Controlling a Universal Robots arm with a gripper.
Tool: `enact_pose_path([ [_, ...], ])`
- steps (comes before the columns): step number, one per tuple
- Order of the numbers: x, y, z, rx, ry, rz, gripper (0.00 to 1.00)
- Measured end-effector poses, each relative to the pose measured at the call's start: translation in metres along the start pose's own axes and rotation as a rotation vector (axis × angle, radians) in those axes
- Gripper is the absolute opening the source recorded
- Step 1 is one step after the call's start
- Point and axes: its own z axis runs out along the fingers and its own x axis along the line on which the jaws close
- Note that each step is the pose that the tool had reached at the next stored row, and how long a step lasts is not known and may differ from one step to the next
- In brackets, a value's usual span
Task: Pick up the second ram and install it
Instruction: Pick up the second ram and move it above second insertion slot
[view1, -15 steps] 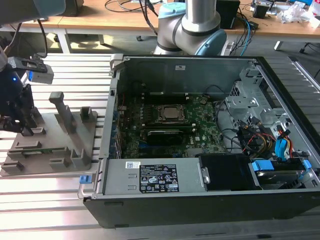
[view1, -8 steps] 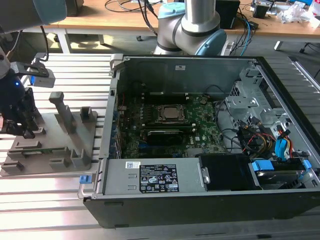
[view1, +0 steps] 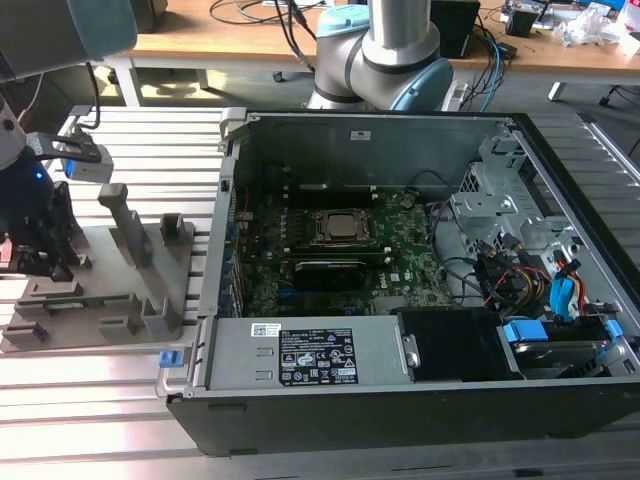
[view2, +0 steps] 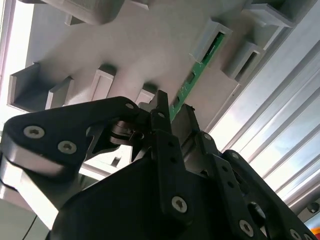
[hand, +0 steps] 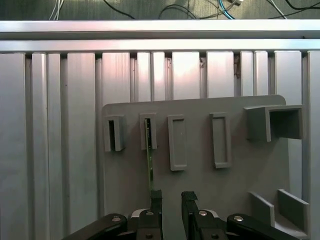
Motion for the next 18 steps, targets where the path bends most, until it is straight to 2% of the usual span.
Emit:
enact_pose_path([
  [3, 0.0003, 0.0004, 0.0064, -0.0001, 0.0001, 0.000, 0.30],
  [6, 0.0122, 0.0025, 0.0147, 0.0000, 0.0001, -0.006, 0.30],
  [8, 0.0173, 0.0025, 0.0214, 0.0001, 0.0000, -0.008, 0.30],
  [15, 0.0175, -0.0017, 0.0458, -0.0001, -0.0010, -0.008, 0.30],
  [18, 0.0175, -0.0022, 0.0466, 0.0000, -0.0020, -0.008, 0.30],
])
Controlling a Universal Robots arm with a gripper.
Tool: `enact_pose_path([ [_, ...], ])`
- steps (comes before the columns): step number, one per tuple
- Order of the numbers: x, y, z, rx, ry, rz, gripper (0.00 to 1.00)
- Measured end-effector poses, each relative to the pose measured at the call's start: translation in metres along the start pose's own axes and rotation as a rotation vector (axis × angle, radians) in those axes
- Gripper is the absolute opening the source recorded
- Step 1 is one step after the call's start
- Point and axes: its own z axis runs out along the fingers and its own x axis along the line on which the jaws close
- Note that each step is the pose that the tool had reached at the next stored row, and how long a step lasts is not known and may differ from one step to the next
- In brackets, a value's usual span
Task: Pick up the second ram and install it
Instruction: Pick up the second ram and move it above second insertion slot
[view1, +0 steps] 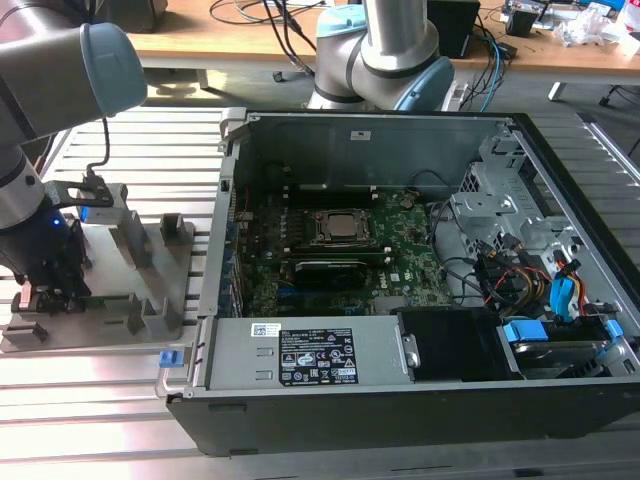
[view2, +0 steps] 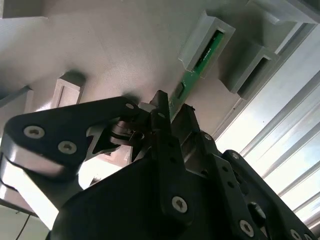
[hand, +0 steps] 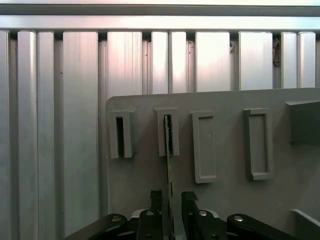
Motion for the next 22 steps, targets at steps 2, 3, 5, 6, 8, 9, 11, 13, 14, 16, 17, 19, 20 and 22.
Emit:
enact_pose_path([
  [2, 0.0000, 0.0000, 0.0000, 0.0000, -0.0004, 0.000, 0.29],
  [3, 0.0000, 0.0000, 0.0000, 0.0000, -0.0004, 0.000, 0.22],
  [5, 0.0000, 0.0000, 0.0000, -0.0001, -0.0011, 0.000, 0.14],
  [6, 0.0000, 0.0000, 0.0000, 0.0000, -0.0014, 0.000, 0.14],
  [8, 0.0000, 0.0000, 0.0000, 0.0000, -0.0018, 0.000, 0.14],
  [9, 0.0000, 0.0000, 0.0000, 0.0000, -0.0021, 0.000, 0.14],
  [11, 0.0000, 0.0000, 0.0000, 0.0000, -0.0026, 0.000, 0.14],
  [13, 0.0000, 0.0000, 0.0000, -0.0001, -0.0030, 0.000, 0.14],
  [14, 0.0000, 0.0000, 0.0000, 0.0000, -0.0032, 0.000, 0.14],
  [16, 0.0000, 0.0000, 0.0000, -0.0001, -0.0035, 0.000, 0.14],
  [17, 0.0000, 0.0000, 0.0000, 0.0000, -0.0038, 0.000, 0.14],
  [19, 0.0000, 0.0000, 0.0000, 0.0000, -0.0038, 0.000, 0.14],
  [20, 0.0000, 0.0000, -0.0008, 0.0000, -0.0037, 0.000, 0.14],
  [22, 0.0000, 0.0001, -0.0038, -0.0001, -0.0037, 0.000, 0.14],
])
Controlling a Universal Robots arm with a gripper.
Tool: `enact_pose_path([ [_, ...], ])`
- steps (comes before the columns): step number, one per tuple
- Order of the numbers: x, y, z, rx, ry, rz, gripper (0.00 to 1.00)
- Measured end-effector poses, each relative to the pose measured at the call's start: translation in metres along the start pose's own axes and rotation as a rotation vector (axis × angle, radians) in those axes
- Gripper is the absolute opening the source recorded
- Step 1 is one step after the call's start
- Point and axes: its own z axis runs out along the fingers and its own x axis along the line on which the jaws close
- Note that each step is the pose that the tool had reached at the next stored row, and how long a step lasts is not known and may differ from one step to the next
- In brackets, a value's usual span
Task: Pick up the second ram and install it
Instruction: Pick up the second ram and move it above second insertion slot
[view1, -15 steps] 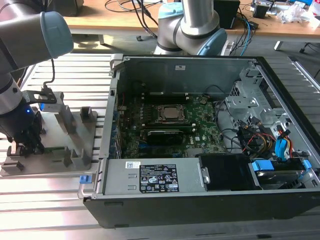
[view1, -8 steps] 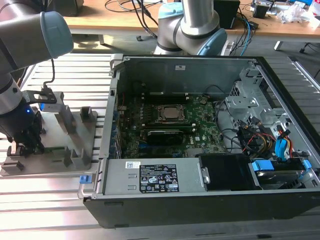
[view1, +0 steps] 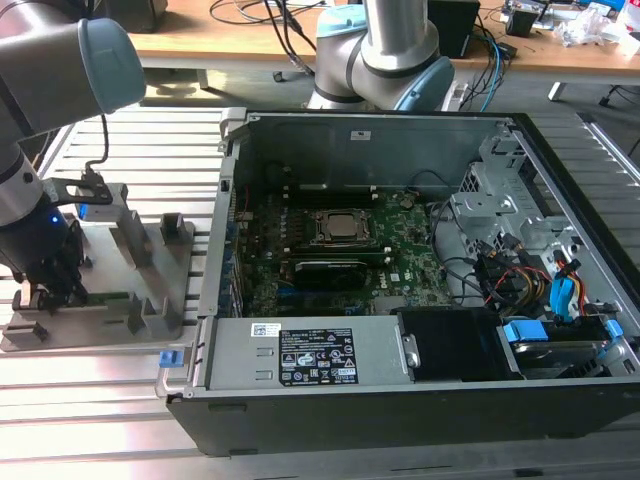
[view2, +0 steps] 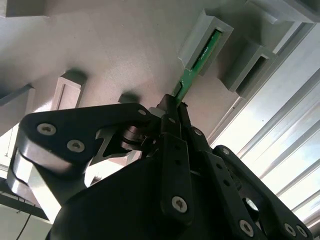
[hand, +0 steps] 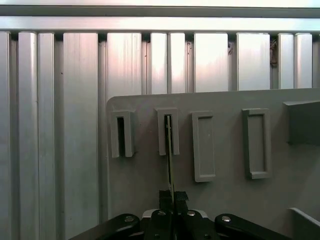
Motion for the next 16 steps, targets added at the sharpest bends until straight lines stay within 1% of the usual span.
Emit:
enact_pose_path([
  [2, 0.0000, 0.0000, -0.0048, 0.0001, 0.0000, 0.000, 0.14],
  [5, -0.0001, 0.0000, -0.0096, 0.0000, 0.0000, 0.000, 0.14],
  [6, -0.0002, 0.0000, -0.0128, 0.0001, 0.0000, 0.000, 0.14],
  [9, -0.0005, 0.0000, -0.0189, 0.0001, 0.0000, 0.000, 0.14],
  [14, -0.0011, 0.0001, -0.0311, 0.0001, 0.0008, 0.000, 0.14],
  [16, -0.0013, 0.0000, -0.0340, 0.0000, 0.0010, 0.000, 0.14],
])
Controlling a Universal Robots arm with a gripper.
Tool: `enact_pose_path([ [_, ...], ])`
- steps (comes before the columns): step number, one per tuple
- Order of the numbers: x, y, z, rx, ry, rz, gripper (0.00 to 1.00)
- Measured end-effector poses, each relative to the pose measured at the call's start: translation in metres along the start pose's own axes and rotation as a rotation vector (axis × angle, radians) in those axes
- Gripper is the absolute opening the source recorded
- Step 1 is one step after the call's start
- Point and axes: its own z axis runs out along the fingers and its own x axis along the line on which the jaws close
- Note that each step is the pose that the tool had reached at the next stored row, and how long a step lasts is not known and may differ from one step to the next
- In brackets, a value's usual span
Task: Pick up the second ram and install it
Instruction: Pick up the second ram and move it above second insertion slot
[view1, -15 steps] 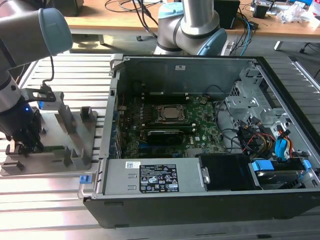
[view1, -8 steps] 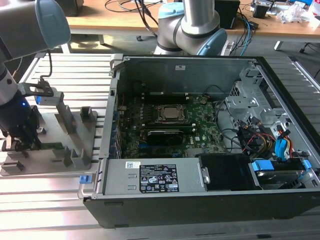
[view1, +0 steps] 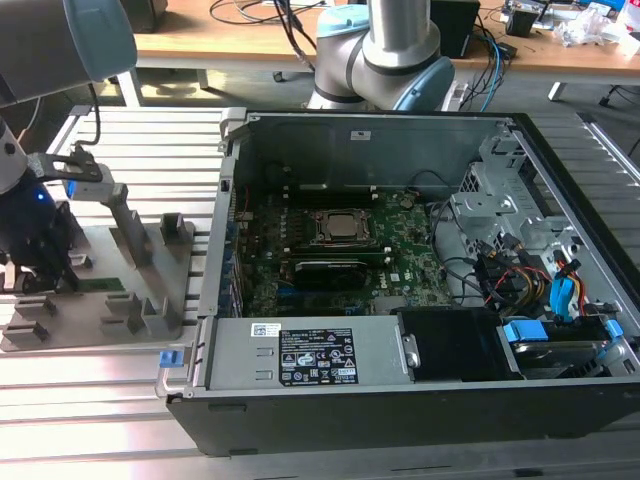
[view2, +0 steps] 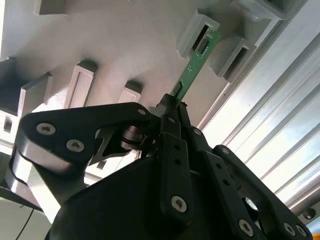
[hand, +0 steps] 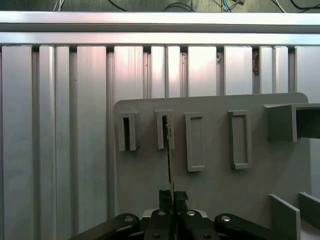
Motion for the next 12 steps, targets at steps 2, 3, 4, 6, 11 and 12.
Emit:
enact_pose_path([
  [2, -0.0002, 0.0000, -0.0044, 0.0000, 0.0003, 0.000, 0.14],
  [3, -0.0004, 0.0000, -0.0078, 0.0001, 0.0007, 0.000, 0.14],
  [4, -0.0006, 0.0000, -0.0111, 0.0000, 0.0012, 0.000, 0.14],
  [6, -0.0008, 0.0001, -0.0168, 0.0001, 0.0022, 0.000, 0.14],
  [11, -0.0014, 0.0001, -0.0292, 0.0000, 0.0042, 0.000, 0.14],
  [12, -0.0015, 0.0001, -0.0316, 0.0000, 0.0048, 0.000, 0.14],
])
